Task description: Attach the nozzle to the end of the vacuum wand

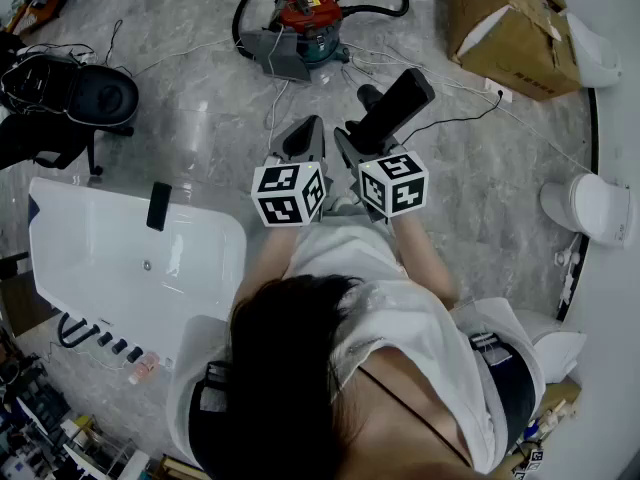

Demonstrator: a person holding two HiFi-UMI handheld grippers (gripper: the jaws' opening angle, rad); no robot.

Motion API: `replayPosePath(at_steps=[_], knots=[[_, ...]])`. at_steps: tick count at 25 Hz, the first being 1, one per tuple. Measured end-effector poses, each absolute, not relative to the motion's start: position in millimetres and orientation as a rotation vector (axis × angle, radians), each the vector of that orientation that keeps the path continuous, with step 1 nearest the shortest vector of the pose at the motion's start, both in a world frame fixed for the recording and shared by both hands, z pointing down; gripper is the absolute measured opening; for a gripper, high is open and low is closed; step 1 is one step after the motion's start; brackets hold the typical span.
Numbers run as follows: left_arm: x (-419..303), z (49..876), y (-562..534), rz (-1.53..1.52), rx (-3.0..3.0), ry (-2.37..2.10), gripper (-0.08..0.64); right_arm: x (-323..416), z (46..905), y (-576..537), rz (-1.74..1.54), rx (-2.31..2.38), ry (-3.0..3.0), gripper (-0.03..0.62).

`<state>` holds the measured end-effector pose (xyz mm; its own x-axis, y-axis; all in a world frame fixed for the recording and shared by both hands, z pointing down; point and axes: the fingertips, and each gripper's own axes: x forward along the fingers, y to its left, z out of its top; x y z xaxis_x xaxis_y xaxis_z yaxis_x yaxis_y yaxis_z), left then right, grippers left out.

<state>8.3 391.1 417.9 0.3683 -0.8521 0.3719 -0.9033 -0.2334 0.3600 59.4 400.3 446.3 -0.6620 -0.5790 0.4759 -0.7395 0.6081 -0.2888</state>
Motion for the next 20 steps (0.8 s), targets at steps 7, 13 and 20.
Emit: replayPosePath(at_steps=[7,13,20], knots=[[15,414,384,0.124,2.132,-1.519,0.003,64,444,394,0.651,1.048,-2.51,0.1],[20,411,383,0.125,2.136,-1.537,0.002,65,440,394,0.679,1.021,-2.545,0.1],[28,416,392,0.134,2.114,-1.559,0.003,81,439,397,0.722,1.026,-2.549,0.1]])
